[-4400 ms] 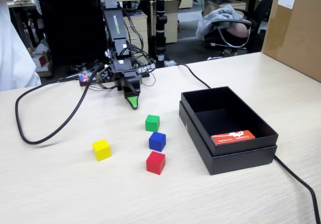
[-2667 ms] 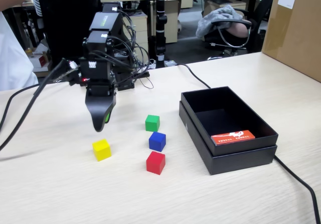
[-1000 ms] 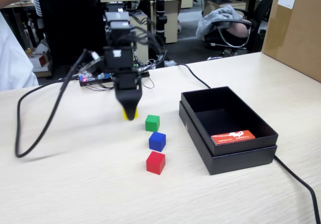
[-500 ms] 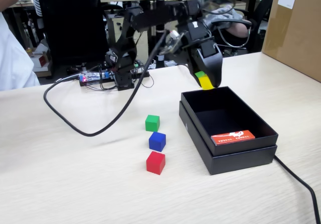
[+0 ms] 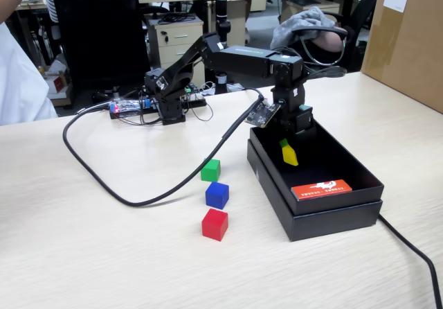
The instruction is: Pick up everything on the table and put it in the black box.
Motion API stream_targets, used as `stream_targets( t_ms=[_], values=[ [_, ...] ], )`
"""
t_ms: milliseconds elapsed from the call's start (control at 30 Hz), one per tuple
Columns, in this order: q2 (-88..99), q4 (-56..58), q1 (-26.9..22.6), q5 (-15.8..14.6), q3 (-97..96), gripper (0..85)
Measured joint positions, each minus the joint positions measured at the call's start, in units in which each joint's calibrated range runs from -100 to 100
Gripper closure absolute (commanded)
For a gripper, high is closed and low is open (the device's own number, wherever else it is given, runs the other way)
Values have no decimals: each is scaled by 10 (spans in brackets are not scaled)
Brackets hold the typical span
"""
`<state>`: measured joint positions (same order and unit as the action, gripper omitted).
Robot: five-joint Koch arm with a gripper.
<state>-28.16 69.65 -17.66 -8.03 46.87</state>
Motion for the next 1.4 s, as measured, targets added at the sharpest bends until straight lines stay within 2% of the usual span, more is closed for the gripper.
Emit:
stream_targets(
  t_ms=[67,133,267,400,500,733,1100,1400],
  values=[
    [0,2,0,0,0,466],
    [0,7,2,-4,-5,424],
    [56,9,11,-11,-33,423],
    [254,12,32,-11,-67,424],
    [430,14,65,-11,-95,419],
    [639,15,105,-8,-281,359],
    [801,7,119,-16,-552,338],
    [874,-102,134,-17,-675,337]
  ],
)
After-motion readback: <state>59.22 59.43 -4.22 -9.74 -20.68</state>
